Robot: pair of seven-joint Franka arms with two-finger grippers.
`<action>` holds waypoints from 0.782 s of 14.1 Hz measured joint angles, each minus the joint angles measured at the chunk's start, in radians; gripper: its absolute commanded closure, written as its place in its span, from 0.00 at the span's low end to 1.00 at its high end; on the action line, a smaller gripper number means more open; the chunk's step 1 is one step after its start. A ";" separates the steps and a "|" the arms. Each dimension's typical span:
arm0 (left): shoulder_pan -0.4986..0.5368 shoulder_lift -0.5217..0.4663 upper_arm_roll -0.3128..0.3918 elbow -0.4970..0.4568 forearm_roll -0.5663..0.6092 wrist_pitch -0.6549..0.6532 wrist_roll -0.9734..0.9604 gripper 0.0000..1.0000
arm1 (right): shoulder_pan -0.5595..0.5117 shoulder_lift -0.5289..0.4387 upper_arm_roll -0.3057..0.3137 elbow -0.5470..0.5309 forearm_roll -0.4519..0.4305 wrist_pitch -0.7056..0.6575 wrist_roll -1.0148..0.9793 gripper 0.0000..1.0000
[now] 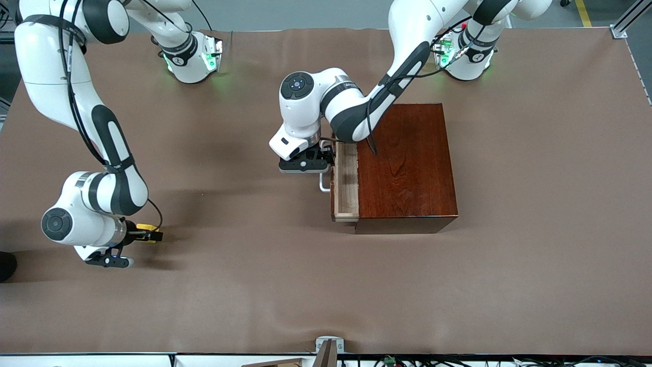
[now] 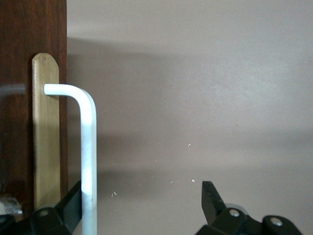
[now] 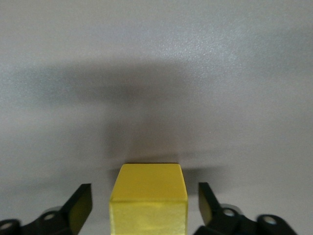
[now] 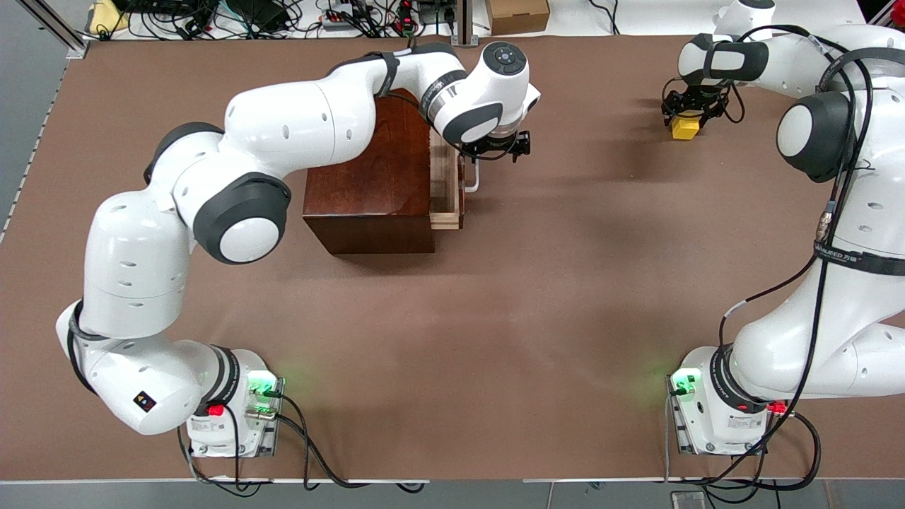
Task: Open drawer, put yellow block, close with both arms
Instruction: 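Pull the drawer further open with the left gripper while the right gripper grasps the cube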
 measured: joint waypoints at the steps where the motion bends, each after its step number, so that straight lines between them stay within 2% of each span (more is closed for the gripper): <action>1: 0.000 0.000 0.000 0.000 0.000 0.000 0.000 0.00 | 0.000 0.000 0.000 0.000 0.000 0.003 -0.006 0.62; 2: 0.000 0.000 0.000 0.000 -0.001 0.000 0.000 0.00 | -0.001 0.000 -0.001 0.000 0.000 0.005 -0.011 0.73; 3: 0.000 0.000 0.001 0.001 -0.006 0.000 0.000 0.00 | -0.001 0.000 -0.001 0.000 0.000 0.005 -0.015 0.89; 4: 0.001 0.000 0.002 0.002 -0.014 0.000 0.000 0.00 | -0.001 0.000 -0.001 0.000 0.000 0.005 -0.018 1.00; 11: 0.002 0.000 0.004 0.003 -0.025 0.000 0.000 0.00 | -0.008 -0.001 0.000 0.002 0.000 -0.012 -0.168 1.00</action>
